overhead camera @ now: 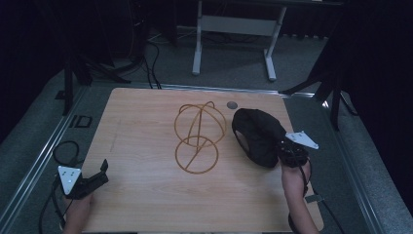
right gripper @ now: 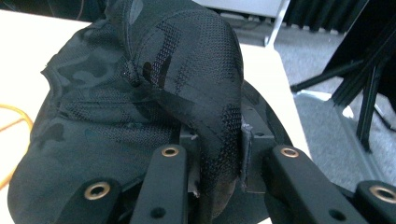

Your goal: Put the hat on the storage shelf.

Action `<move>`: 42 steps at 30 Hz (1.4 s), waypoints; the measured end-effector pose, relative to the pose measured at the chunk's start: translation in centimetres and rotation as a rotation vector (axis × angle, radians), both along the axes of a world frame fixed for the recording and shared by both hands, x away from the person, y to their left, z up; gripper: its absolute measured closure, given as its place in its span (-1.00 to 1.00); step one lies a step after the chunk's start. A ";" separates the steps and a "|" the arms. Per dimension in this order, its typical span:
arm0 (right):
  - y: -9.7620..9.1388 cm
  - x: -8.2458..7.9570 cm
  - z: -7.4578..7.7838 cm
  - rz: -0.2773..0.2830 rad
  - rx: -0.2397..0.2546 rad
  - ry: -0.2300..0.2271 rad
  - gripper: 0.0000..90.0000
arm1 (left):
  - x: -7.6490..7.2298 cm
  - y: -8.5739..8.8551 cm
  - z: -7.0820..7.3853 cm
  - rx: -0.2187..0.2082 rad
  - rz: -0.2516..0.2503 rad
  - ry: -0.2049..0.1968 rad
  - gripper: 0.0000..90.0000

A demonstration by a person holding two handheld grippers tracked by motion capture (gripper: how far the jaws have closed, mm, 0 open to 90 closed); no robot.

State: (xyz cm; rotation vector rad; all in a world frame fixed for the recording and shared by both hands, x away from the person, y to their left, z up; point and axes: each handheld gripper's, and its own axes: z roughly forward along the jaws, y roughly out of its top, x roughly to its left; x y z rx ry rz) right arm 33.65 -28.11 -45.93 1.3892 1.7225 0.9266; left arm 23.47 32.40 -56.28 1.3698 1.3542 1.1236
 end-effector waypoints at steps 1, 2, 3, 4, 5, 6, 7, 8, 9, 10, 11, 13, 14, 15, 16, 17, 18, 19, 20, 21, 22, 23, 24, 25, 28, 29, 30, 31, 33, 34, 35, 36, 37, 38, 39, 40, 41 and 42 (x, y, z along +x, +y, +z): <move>-0.1 -0.2 0.6 0.005 -0.002 -0.009 0.67 | 0.0 0.0 0.0 0.000 0.000 0.001 -0.96; -0.4 -0.6 1.8 0.016 0.004 -0.031 0.67 | 0.0 0.0 0.0 0.000 0.000 0.001 -0.96; -0.5 -0.7 2.3 0.021 0.007 -0.036 0.67 | 0.0 0.0 0.0 -0.001 0.000 0.001 -0.96; -0.6 -0.8 2.9 0.028 0.008 -0.044 0.67 | 0.0 0.0 0.0 -0.001 0.001 0.001 -0.96; -0.7 -0.9 3.5 0.036 0.012 -0.052 0.67 | 0.0 0.0 0.0 0.000 0.001 0.001 -0.96; -0.7 -0.9 3.5 0.036 0.012 -0.052 0.67 | 0.0 0.0 0.0 0.000 0.001 0.001 -0.96; -0.8 -1.2 4.8 0.049 0.017 -0.073 0.67 | 0.0 0.0 0.0 0.000 0.001 0.001 -0.96; -0.8 -1.3 5.3 0.055 0.018 -0.082 0.67 | 0.0 0.0 0.0 0.000 0.001 0.001 -0.96; -0.8 -1.3 5.3 0.055 0.018 -0.082 0.67 | 0.0 0.0 0.0 0.000 0.001 0.000 -0.96; -0.8 -1.7 6.6 0.067 0.017 -0.107 0.67 | 0.0 0.0 0.0 0.001 0.002 0.000 -0.96; -0.8 -1.9 7.3 0.073 0.020 -0.120 0.67 | 0.0 0.0 0.0 0.001 0.002 0.000 -0.96; -0.7 -2.0 8.0 0.082 0.024 -0.134 0.67 | 0.0 -0.1 0.0 -0.001 0.003 0.001 -0.96; -0.5 -2.4 9.3 0.106 0.027 -0.156 0.67 | 0.0 0.0 0.0 0.001 0.002 -0.001 -0.96; -0.5 -2.4 9.3 0.106 0.027 -0.156 0.67 | 0.0 0.0 0.0 0.000 0.002 0.000 -0.96; -0.3 -2.6 9.9 0.119 0.031 -0.164 0.67 | 0.0 0.0 0.0 -0.001 0.003 0.000 -0.96; 0.3 -3.0 11.0 0.151 0.032 -0.183 0.67 | 0.0 0.0 0.0 0.000 0.002 0.000 -0.96; 0.3 -3.0 11.0 0.151 0.032 -0.183 0.67 | 0.0 0.0 0.0 0.000 0.002 0.000 -0.96; 0.5 -3.1 11.4 0.160 0.036 -0.187 0.67 | 0.0 0.0 0.0 0.000 0.002 0.002 -0.96; 0.8 -3.2 11.8 0.171 0.035 -0.195 0.67 | 0.0 0.0 0.0 0.000 0.001 0.002 -0.96; 1.2 -3.3 12.2 0.181 0.033 -0.205 0.67 | 0.0 0.0 0.0 0.000 0.002 0.002 -0.96; 1.5 -3.4 12.5 0.187 0.031 -0.210 0.67 | 0.0 0.0 0.0 -0.001 0.002 0.002 -0.96; 1.9 -3.4 12.8 0.198 0.027 -0.220 0.67 | 0.0 0.0 0.0 -0.002 0.001 0.002 -0.96; 2.2 -3.4 13.1 0.205 0.029 -0.224 0.67 | 0.0 0.0 0.0 -0.002 0.001 0.003 -0.96; 2.5 -3.5 13.3 0.214 0.031 -0.226 0.67 | 0.0 0.0 0.0 -0.001 0.001 0.003 -0.96; 3.9 -3.6 14.0 0.245 0.022 -0.249 0.67 | 0.0 0.0 0.0 0.000 0.000 0.003 -0.96; 4.3 -3.6 14.1 0.251 0.022 -0.253 0.67 | 0.0 0.0 0.0 0.000 0.000 0.002 -0.96; 4.3 -3.6 14.1 0.251 0.022 -0.253 0.67 | 0.0 0.0 0.0 0.000 0.000 0.002 -0.96; 5.0 -3.5 14.4 0.268 0.023 -0.259 0.67 | 0.0 0.0 0.0 0.000 0.000 0.002 -0.96; 5.6 -3.5 14.5 0.283 0.027 -0.262 0.67 | 0.0 0.0 0.0 0.000 -0.001 0.002 -0.96; 5.6 -3.5 14.5 0.283 0.027 -0.262 0.67 | 0.0 0.0 0.0 0.000 -0.001 0.002 -0.96; 5.9 -3.5 14.6 0.288 0.027 -0.264 0.67 | 0.0 0.0 0.0 0.000 -0.002 0.002 -0.96; 6.4 -3.5 14.7 0.298 0.025 -0.266 0.67 | 0.0 0.0 0.0 0.000 -0.001 0.002 -0.96; 7.0 -3.5 14.9 0.314 0.026 -0.269 0.67 | 0.0 0.0 0.0 0.000 -0.002 0.002 -0.96; 7.4 -3.4 14.9 0.326 0.028 -0.269 0.67 | 0.0 0.0 0.0 -0.001 -0.002 0.003 -0.96; 7.7 -3.4 15.0 0.331 0.029 -0.268 0.67 | 0.0 0.0 0.0 -0.001 -0.002 0.003 -0.96; 7.7 -3.4 15.0 0.331 0.029 -0.268 0.67 | 0.0 0.0 0.0 -0.001 -0.003 0.003 -0.96; 8.0 -3.4 15.0 0.340 0.031 -0.267 0.67 | 0.0 0.0 0.0 -0.001 -0.003 0.003 -0.96; 8.7 -3.4 15.0 0.358 0.034 -0.265 0.67 | 0.0 0.0 0.0 -0.001 -0.004 0.003 -0.96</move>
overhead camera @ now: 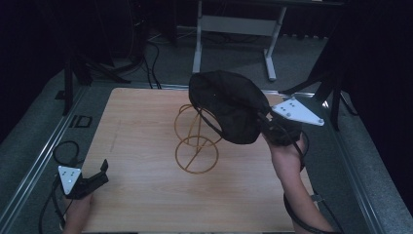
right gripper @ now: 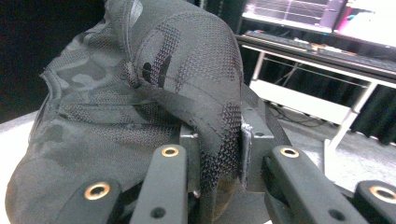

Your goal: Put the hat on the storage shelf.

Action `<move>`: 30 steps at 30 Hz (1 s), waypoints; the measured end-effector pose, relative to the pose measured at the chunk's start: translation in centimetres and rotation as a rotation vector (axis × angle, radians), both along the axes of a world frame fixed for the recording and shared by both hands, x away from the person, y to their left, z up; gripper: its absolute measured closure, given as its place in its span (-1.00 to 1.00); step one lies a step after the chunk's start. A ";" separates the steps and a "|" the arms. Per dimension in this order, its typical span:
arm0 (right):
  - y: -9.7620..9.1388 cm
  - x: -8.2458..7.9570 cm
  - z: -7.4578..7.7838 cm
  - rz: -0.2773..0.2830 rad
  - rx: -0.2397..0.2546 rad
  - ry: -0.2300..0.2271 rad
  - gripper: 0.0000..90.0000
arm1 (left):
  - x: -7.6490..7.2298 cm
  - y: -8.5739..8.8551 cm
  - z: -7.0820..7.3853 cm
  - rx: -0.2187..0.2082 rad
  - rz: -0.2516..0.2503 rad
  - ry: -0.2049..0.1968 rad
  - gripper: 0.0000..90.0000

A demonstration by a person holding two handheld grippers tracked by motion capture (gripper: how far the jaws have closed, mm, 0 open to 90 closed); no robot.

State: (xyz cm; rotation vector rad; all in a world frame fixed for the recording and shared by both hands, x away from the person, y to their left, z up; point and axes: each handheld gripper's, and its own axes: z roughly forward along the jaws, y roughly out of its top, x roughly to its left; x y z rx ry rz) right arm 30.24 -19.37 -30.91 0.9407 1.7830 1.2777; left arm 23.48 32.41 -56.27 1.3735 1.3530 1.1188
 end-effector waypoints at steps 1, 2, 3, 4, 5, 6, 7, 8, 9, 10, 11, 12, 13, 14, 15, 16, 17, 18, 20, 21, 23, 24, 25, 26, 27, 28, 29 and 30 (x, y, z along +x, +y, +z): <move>0.2 0.0 0.0 0.007 -0.002 -0.001 0.67 | 0.0 0.0 0.0 0.000 0.000 0.000 -0.96; 0.5 0.0 -0.1 0.014 0.001 0.001 0.67 | 0.0 0.0 0.0 0.000 -0.002 -0.001 -0.96; 0.8 -0.1 -0.2 0.022 0.004 0.002 0.67 | 0.0 0.0 0.0 0.000 -0.002 -0.001 -0.96; 1.1 -0.1 -0.3 0.030 0.006 0.004 0.67 | 0.0 0.0 0.0 0.000 -0.002 -0.001 -0.96; 1.1 -0.1 -0.3 0.030 0.006 0.004 0.67 | 0.0 0.0 0.0 0.000 -0.003 -0.001 -0.96; 1.7 -0.1 -0.5 0.048 0.002 0.012 0.67 | 0.0 0.0 0.0 -0.002 -0.002 -0.002 -0.96; 1.7 -0.1 -0.5 0.048 0.002 0.012 0.67 | 0.0 0.0 0.0 -0.002 -0.002 -0.002 -0.96; 2.2 0.0 -0.8 0.056 -0.005 0.020 0.67 | 0.0 0.0 0.0 -0.002 -0.003 -0.003 -0.96; 2.2 0.0 -0.8 0.056 -0.005 0.020 0.67 | 0.0 0.0 0.0 -0.002 -0.003 -0.003 -0.96; 2.2 0.0 -0.8 0.056 -0.005 0.020 0.67 | 0.0 0.0 0.0 -0.002 -0.003 -0.003 -0.96; 2.4 0.0 -1.0 0.060 -0.008 0.024 0.67 | 0.0 0.0 0.0 -0.003 -0.003 -0.002 -0.96; 3.3 0.0 -1.5 0.089 -0.025 0.037 0.67 | 0.0 0.0 0.0 -0.003 -0.003 -0.002 -0.96; 3.3 0.0 -1.5 0.089 -0.025 0.037 0.67 | 0.0 0.0 0.0 -0.004 -0.003 -0.003 -0.96; 3.6 -0.1 -1.6 0.096 -0.030 0.040 0.67 | 0.0 0.0 0.0 -0.004 -0.004 -0.003 -0.96; 3.9 -0.1 -1.8 0.101 -0.035 0.044 0.66 | 0.0 0.0 0.0 -0.003 -0.004 -0.002 -0.96; 4.1 -0.1 -1.9 0.107 -0.038 0.045 0.66 | 0.0 0.0 0.0 -0.004 -0.003 -0.002 -0.96; 4.3 -0.1 -2.1 0.111 -0.041 0.048 0.66 | 0.0 0.0 0.0 -0.004 -0.004 -0.002 -0.96; 4.5 -0.1 -2.3 0.115 -0.043 0.051 0.66 | 0.0 0.0 0.0 -0.004 -0.005 -0.002 -0.96; 4.8 -0.2 -2.5 0.109 -0.050 0.046 0.66 | 0.0 0.0 0.0 -0.004 -0.005 -0.002 -0.96; 4.9 -0.2 -2.6 0.108 -0.057 0.042 0.65 | 0.0 0.0 0.0 -0.004 -0.006 -0.002 -0.96; 5.1 -0.1 -2.6 0.105 -0.068 0.039 0.65 | 0.0 0.0 0.0 -0.004 -0.005 -0.003 -0.96; 5.2 0.0 -2.6 0.106 -0.074 0.041 0.63 | 0.0 0.0 0.0 -0.004 -0.006 -0.003 -0.96; 5.3 0.1 -2.6 0.107 -0.083 0.044 0.63 | 0.0 0.0 0.0 -0.004 -0.005 -0.003 -0.96; 5.4 0.3 -2.6 0.104 -0.089 0.044 0.62 | 0.0 0.0 0.0 -0.003 -0.005 -0.003 -0.96; 5.6 0.4 -2.7 0.103 -0.093 0.047 0.60 | 0.0 0.0 0.0 -0.003 -0.005 -0.003 -0.96; 5.7 0.6 -2.7 0.108 -0.095 0.051 0.59 | 0.0 0.0 0.0 -0.003 -0.005 -0.004 -0.96; 5.8 0.7 -2.7 0.108 -0.092 0.053 0.58 | 0.0 0.0 0.0 -0.004 -0.005 -0.003 -0.96; 6.0 0.7 -2.7 0.109 -0.094 0.055 0.56 | 0.0 0.0 0.0 -0.003 -0.006 -0.003 -0.96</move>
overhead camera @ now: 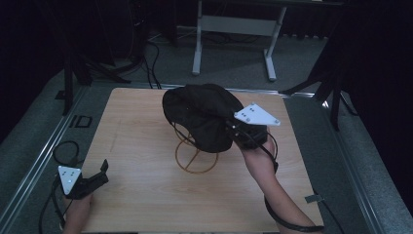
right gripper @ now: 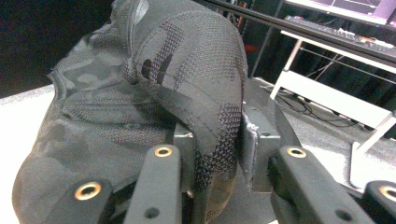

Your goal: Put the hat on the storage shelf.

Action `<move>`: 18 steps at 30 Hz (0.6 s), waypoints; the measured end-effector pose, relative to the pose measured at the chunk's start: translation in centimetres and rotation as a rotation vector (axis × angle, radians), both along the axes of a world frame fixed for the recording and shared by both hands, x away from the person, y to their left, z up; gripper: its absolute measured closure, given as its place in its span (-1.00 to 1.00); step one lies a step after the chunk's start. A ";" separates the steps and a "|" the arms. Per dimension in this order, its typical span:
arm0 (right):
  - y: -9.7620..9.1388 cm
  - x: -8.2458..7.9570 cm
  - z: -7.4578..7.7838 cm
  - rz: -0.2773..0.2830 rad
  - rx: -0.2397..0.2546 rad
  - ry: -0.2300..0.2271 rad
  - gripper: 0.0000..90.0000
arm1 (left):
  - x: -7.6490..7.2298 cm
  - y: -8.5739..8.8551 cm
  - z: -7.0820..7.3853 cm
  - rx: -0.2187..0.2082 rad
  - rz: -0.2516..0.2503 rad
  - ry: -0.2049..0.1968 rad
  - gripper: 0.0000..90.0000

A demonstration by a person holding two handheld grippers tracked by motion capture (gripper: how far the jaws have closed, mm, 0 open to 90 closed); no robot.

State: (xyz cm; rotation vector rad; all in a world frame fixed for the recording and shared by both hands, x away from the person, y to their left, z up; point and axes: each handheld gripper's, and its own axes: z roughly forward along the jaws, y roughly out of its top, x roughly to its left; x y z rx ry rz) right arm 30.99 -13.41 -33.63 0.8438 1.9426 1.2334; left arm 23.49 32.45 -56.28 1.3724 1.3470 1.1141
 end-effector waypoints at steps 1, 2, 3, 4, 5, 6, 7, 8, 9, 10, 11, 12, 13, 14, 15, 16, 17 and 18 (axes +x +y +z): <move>0.1 0.1 0.0 0.004 -0.003 0.002 0.52 | 0.0 0.0 0.0 -0.001 0.000 0.000 -0.96; 0.3 0.1 0.0 0.008 -0.004 0.006 0.51 | 0.0 0.0 0.0 -0.001 0.000 0.000 -0.96; 0.4 0.2 0.0 0.008 -0.007 0.007 0.49 | 0.0 0.0 0.0 -0.001 0.000 0.000 -0.96; 0.5 0.3 0.0 0.008 -0.009 0.007 0.45 | 0.0 0.0 0.0 0.000 -0.001 0.000 -0.96; 0.7 0.5 -0.1 0.014 -0.012 0.020 0.35 | 0.0 0.0 0.0 0.000 -0.001 0.000 -0.96; 0.7 0.5 -0.1 0.014 -0.012 0.020 0.35 | 0.0 0.0 0.0 -0.001 -0.002 0.000 -0.96; 0.7 0.5 -0.2 0.010 -0.011 0.022 0.31 | 0.0 0.0 0.0 -0.003 -0.003 -0.001 -0.96; 0.8 0.6 -0.3 0.009 -0.013 0.022 0.27 | 0.0 0.0 0.0 -0.003 -0.003 0.002 -0.96; 0.9 0.7 -0.4 0.011 -0.022 0.025 0.23 | 0.0 0.0 0.0 -0.003 -0.004 0.002 -0.96; 0.9 0.8 -0.5 0.009 -0.023 0.028 0.21 | 0.0 0.0 0.0 -0.003 -0.005 0.001 -0.96; 1.0 0.9 -0.6 0.010 -0.025 0.029 0.17 | 0.0 0.0 0.0 -0.002 -0.005 0.002 -0.96; 1.0 1.0 -0.7 0.011 -0.026 0.036 0.14 | 0.0 0.0 0.0 -0.003 -0.005 0.001 -0.96; 1.0 1.1 -0.8 0.009 -0.027 0.041 0.11 | 0.0 0.0 0.0 -0.002 -0.005 0.002 -0.96; 1.0 1.2 -0.9 0.007 -0.029 0.043 0.08 | 0.0 0.0 0.0 -0.003 -0.006 0.001 -0.96; 1.0 1.5 -1.0 0.008 -0.036 0.052 0.02 | 0.0 0.0 0.0 -0.004 -0.006 0.001 -0.96; 1.0 1.5 -1.0 0.008 -0.036 0.052 0.02 | 0.0 0.0 0.0 -0.005 -0.006 0.000 -0.96; 1.0 1.6 -1.1 0.010 -0.037 0.059 -0.03 | 0.0 0.0 0.0 -0.005 -0.005 0.000 -0.96; 1.0 1.8 -1.2 0.014 -0.035 0.074 -0.10 | 0.0 0.0 0.0 -0.006 -0.006 0.000 -0.96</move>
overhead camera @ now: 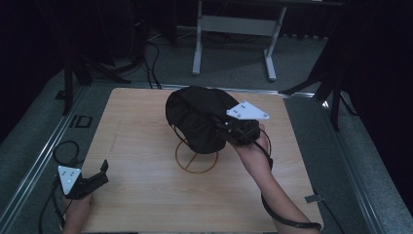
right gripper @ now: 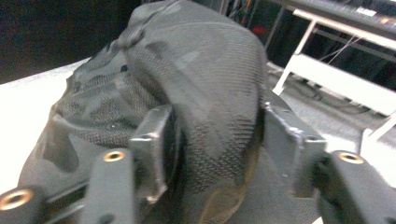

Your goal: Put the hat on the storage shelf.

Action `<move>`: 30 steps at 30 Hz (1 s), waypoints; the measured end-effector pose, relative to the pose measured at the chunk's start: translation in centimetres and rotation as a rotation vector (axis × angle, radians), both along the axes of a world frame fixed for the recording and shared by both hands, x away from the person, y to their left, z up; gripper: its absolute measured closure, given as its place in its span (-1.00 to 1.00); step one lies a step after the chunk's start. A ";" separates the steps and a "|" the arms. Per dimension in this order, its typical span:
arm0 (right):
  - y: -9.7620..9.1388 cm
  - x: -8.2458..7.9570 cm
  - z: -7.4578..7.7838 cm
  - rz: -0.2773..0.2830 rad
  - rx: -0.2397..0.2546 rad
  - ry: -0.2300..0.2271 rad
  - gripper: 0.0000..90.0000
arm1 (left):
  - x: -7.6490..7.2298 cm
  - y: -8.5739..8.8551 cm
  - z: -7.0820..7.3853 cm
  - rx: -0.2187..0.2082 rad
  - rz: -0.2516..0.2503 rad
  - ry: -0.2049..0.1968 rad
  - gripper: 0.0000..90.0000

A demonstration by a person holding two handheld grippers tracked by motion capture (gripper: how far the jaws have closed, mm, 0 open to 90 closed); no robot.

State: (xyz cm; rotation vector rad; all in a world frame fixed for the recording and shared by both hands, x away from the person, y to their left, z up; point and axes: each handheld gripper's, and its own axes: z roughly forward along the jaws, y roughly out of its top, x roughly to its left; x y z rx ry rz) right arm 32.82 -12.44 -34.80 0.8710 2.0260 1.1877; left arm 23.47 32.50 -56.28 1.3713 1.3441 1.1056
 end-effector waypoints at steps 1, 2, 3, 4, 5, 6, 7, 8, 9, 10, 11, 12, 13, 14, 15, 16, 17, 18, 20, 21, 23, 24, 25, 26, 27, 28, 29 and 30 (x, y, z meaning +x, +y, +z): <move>-0.1 0.3 -0.1 0.007 0.004 0.020 -0.18 | 0.0 0.0 0.0 0.000 0.001 0.000 -0.96; -0.1 0.3 -0.1 0.007 0.004 0.020 -0.18 | 0.0 0.0 0.0 0.001 0.000 0.001 -0.96; -0.3 0.5 -0.1 0.018 0.016 0.028 -0.24 | 0.0 0.0 0.0 -0.001 -0.001 0.001 -0.96; -0.3 0.5 -0.1 0.018 0.016 0.028 -0.24 | 0.0 0.0 0.0 -0.001 -0.001 0.001 -0.96; -0.3 0.6 -0.1 0.015 0.018 0.031 -0.25 | 0.0 0.0 0.0 -0.002 -0.001 0.001 -0.96; -0.3 0.6 -0.1 0.020 0.022 0.029 -0.29 | 0.0 0.0 0.0 -0.002 -0.001 0.002 -0.96; -0.3 0.6 -0.2 0.030 0.028 0.031 -0.33 | 0.0 0.0 0.0 -0.001 -0.001 0.002 -0.96; -0.3 0.6 -0.2 0.033 0.030 0.033 -0.36 | 0.0 0.0 0.0 -0.001 -0.002 0.002 -0.96; -0.3 0.7 -0.3 0.038 0.031 0.036 -0.40 | 0.0 0.0 0.0 -0.001 -0.002 0.002 -0.96; -0.3 0.7 -0.4 0.041 0.029 0.038 -0.41 | 0.0 0.0 0.0 -0.001 -0.002 0.002 -0.96; -0.3 0.7 -0.5 0.038 0.028 0.039 -0.43 | 0.0 0.0 0.0 -0.002 -0.003 0.003 -0.96; -0.3 0.8 -0.6 0.038 0.030 0.045 -0.45 | 0.0 0.0 0.0 -0.004 -0.004 0.003 -0.96; -0.3 0.9 -0.7 0.037 0.028 0.054 -0.48 | 0.0 0.0 0.0 -0.004 -0.003 0.003 -0.96; -0.2 1.0 -0.8 0.038 0.027 0.060 -0.52 | 0.0 0.0 0.0 -0.004 -0.004 0.004 -0.96; -0.2 1.1 -0.9 0.040 0.033 0.069 -0.55 | 0.0 0.0 0.0 -0.004 -0.004 0.003 -0.96; -0.2 1.1 -1.0 0.042 0.029 0.071 -0.56 | 0.0 0.0 0.0 -0.004 -0.004 0.003 -0.96; -0.2 1.2 -1.1 0.039 0.025 0.073 -0.57 | 0.0 0.0 0.0 -0.003 -0.005 0.004 -0.96; -0.2 1.2 -1.2 0.039 0.023 0.077 -0.58 | 0.0 0.0 0.0 -0.003 -0.006 0.003 -0.96; -0.4 1.3 -1.4 0.037 0.031 0.086 -0.60 | 0.0 0.0 0.0 -0.002 -0.007 0.003 -0.96; -0.5 1.3 -1.5 0.040 0.038 0.090 -0.60 | 0.0 0.0 0.0 -0.003 -0.007 0.003 -0.96; -0.8 1.3 -1.7 0.039 0.049 0.099 -0.61 | 0.0 0.0 0.0 -0.004 -0.007 0.003 -0.96; -0.9 1.3 -1.8 0.043 0.054 0.104 -0.61 | 0.0 0.0 0.0 -0.005 -0.008 0.003 -0.96; -1.3 1.4 -2.0 0.044 0.061 0.114 -0.64 | 0.0 0.0 0.0 -0.006 -0.008 0.002 -0.96; -1.3 1.4 -2.0 0.044 0.061 0.114 -0.64 | 0.0 0.0 0.0 -0.006 -0.008 0.002 -0.96; -1.4 1.4 -2.1 0.045 0.058 0.114 -0.67 | 0.0 0.1 0.0 -0.006 -0.008 0.003 -0.96; -1.5 1.3 -2.2 0.041 0.056 0.108 -0.67 | 0.0 0.1 0.0 -0.006 -0.008 0.003 -0.96; -1.7 1.3 -2.2 0.042 0.057 0.108 -0.68 | 0.0 0.1 0.0 -0.002 -0.008 0.004 -0.96; -1.9 1.3 -2.2 0.045 0.074 0.110 -0.68 | 0.0 0.0 0.0 -0.006 -0.008 0.002 -0.96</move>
